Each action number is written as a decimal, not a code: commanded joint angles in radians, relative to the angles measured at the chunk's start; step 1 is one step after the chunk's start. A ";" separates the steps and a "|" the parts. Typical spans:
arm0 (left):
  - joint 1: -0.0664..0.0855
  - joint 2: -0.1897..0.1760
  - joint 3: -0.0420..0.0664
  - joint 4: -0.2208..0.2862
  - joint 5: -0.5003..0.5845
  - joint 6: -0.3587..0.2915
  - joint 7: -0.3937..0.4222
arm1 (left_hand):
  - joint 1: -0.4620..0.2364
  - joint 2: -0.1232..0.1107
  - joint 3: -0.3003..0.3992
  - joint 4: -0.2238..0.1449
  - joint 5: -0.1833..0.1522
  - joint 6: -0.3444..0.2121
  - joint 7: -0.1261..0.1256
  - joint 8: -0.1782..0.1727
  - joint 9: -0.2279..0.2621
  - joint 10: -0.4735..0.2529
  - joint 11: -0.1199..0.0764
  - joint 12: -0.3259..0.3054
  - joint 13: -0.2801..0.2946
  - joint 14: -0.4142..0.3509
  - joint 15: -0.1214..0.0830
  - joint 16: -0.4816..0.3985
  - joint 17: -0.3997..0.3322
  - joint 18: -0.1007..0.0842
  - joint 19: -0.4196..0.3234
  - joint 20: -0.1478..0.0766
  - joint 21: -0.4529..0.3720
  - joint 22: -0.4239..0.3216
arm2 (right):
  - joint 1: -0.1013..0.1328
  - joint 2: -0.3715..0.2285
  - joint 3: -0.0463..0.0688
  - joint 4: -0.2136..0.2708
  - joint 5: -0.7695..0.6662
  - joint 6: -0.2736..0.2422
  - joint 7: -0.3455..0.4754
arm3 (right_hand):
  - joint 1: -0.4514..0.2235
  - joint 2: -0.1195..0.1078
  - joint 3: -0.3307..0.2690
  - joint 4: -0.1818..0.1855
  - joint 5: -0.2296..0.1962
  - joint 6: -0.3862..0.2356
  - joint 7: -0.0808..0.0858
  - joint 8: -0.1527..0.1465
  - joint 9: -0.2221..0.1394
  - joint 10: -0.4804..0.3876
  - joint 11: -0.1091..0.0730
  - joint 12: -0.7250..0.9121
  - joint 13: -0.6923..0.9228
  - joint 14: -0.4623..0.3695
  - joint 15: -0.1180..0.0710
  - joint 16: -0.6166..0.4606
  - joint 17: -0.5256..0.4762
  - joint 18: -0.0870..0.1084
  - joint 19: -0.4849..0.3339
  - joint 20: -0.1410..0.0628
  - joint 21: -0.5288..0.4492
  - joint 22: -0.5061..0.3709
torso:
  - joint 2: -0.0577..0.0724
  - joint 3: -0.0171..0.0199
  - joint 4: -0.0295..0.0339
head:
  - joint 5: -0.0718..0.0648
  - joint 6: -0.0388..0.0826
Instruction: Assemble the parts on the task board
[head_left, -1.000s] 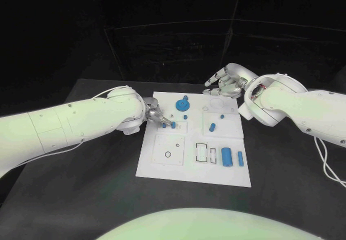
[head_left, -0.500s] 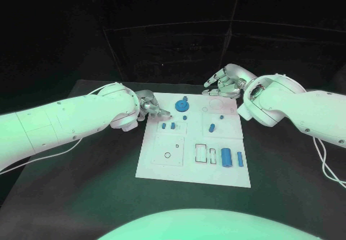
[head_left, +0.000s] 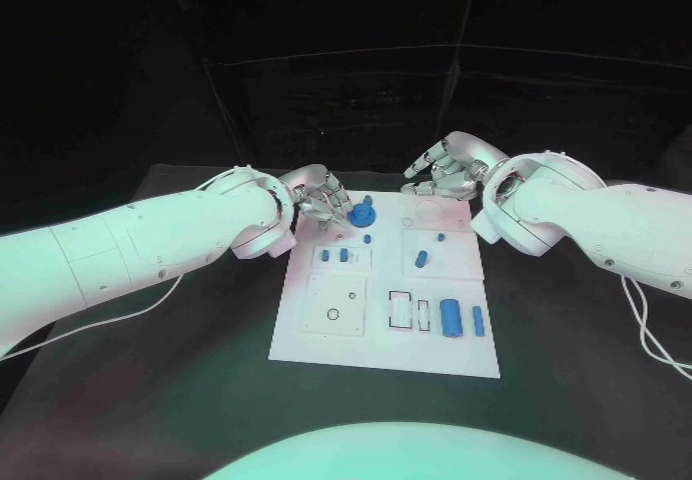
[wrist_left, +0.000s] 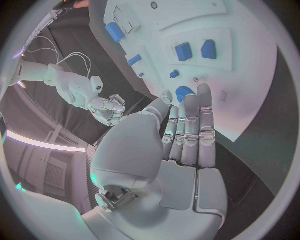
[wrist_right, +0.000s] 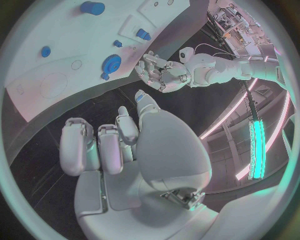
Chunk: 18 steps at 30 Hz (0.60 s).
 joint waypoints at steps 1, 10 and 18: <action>0.002 0.019 -0.002 -0.018 -0.149 0.040 0.145 | 0.021 -0.017 0.028 -0.031 -0.005 0.024 -0.002 -0.028 -0.037 0.007 0.008 -0.052 -0.065 -0.026 0.009 -0.013 -0.022 0.007 -0.020 0.001 -0.006 0.002 | 0.002 0.002 0.001 0.000 0.002 0.004 0.008 | 0.000 0.006 -0.006 0.000 0.004 -0.006 0.000 0.003 -0.001 -0.009 -0.001 -0.004 -0.001 0.064 -0.009 -0.003 0.087 0.019 -0.004 0.001 -0.006 -0.001 | 0.000 0.0007 -0.0025 | -0.002 0.004; 0.002 0.080 -0.011 -0.080 -0.322 0.064 0.159 | -0.034 -0.057 0.015 -0.020 -0.004 0.073 -0.021 -0.078 -0.105 0.034 0.001 -0.112 -0.169 0.064 -0.002 0.063 -0.035 0.013 0.053 0.004 0.024 0.011 | 0.002 0.003 0.001 -0.001 0.005 -0.003 0.014 | -0.001 0.006 -0.007 0.001 0.005 -0.006 0.000 0.003 -0.001 -0.012 -0.001 -0.009 -0.005 0.063 -0.009 -0.006 0.083 0.020 -0.006 0.001 -0.008 -0.006 | 0.001 -0.0003 -0.0014 | -0.012 0.010; 0.003 0.124 -0.026 -0.123 -0.386 0.109 0.134 | -0.044 -0.057 -0.004 -0.004 -0.004 0.113 -0.021 -0.107 -0.146 0.057 -0.004 -0.132 -0.227 0.229 -0.009 0.324 0.184 0.012 0.143 -0.005 0.065 0.029 | 0.002 0.007 0.001 -0.002 0.005 -0.009 0.018 | -0.001 0.006 -0.007 0.001 0.005 -0.006 0.000 0.003 -0.001 -0.012 -0.001 -0.009 -0.005 0.063 -0.009 -0.006 0.083 0.020 -0.006 0.001 -0.008 -0.006 | 0.002 0.0006 -0.0030 | -0.016 0.012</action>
